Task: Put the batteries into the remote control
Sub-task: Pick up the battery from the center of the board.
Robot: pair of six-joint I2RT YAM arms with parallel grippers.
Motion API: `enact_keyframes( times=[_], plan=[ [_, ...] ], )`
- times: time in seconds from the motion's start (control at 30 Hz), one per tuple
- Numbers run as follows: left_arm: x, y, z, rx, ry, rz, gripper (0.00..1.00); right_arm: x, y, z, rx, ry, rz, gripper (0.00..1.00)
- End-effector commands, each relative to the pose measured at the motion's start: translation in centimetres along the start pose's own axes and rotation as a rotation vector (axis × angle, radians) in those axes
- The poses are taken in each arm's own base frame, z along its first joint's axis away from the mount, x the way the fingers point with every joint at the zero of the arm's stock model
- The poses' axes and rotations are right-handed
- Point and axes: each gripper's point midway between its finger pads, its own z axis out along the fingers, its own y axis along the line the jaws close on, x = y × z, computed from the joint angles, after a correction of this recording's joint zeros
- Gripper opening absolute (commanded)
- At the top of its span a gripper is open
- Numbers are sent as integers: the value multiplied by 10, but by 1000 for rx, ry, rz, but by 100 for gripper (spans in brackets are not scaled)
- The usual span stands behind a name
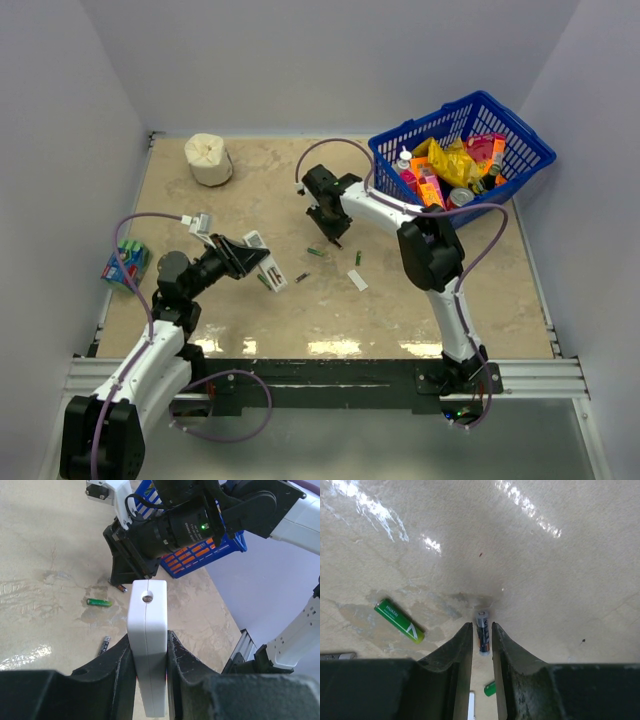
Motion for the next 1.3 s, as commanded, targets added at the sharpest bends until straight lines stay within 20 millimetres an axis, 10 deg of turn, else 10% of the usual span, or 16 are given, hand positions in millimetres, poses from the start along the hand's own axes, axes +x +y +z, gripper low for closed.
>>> enact_keyframes(
  times=[0.0, 0.37, 0.6, 0.83, 1.0, 1.27],
  plan=[
    [-22, -22, 2, 74, -53, 66, 0, -11, 1, -3, -10, -13, -5, 25],
    [-24, -29, 0, 102, -61, 71, 0, 4, 0, 11, 3, 43, -2, 20],
    [-28, -35, -1, 126, -75, 70, 0, -1, -2, -2, 7, 8, -1, 0],
    [-33, -36, 2, 137, -103, 30, 0, -24, 0, -59, -32, -160, 29, 0],
    [-41, -40, 4, 165, -145, -16, 0, -50, 5, -136, -77, -405, 62, 0],
    [-60, -53, 11, 252, -208, -83, 0, -75, 65, -250, -248, -832, 15, 0]
  ],
)
